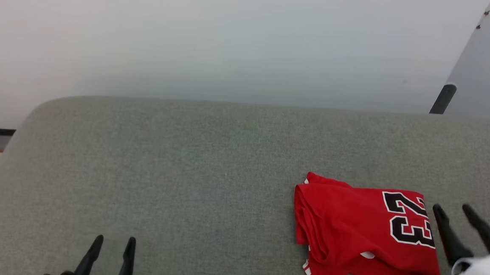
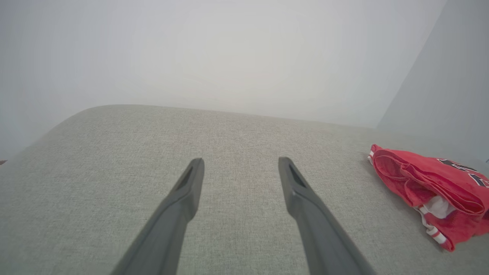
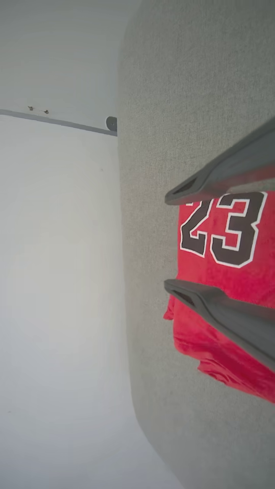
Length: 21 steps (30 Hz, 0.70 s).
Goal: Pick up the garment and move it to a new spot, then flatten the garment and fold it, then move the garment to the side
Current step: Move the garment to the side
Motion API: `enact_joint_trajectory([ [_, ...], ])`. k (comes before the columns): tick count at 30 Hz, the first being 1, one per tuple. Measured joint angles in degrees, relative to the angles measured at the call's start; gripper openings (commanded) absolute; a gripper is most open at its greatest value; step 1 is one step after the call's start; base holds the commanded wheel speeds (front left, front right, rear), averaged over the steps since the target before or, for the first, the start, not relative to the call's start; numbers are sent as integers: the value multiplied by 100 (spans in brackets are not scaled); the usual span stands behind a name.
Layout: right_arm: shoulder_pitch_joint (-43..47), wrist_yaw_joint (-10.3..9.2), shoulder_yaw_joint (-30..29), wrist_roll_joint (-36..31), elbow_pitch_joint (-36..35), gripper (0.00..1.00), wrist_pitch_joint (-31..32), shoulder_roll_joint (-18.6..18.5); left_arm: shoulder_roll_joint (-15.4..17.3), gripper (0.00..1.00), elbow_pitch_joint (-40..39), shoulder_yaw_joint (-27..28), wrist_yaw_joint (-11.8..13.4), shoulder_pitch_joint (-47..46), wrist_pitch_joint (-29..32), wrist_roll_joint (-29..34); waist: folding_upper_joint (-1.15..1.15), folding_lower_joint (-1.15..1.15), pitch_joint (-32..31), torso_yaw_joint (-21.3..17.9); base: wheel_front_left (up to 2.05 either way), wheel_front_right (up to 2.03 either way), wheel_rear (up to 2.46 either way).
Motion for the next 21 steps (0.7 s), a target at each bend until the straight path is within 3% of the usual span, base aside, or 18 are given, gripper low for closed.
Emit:
enact_joint_trajectory([
  [7,-1024,1,204,123,302,100,1592,-642,-33,100,38,-113,-16,-247,0,1,0,0,255,2,0,0,0],
  [15,-1646,0,407,844,1048,100,4078,-1020,-107,100,176,-227,-74,-629,-4,34,0,0,666,83,0,0,0],
  [21,-2009,0,443,1007,1358,100,4818,-1088,-170,100,230,-278,-125,-968,-11,103,0,0,1026,175,0,0,0],
])
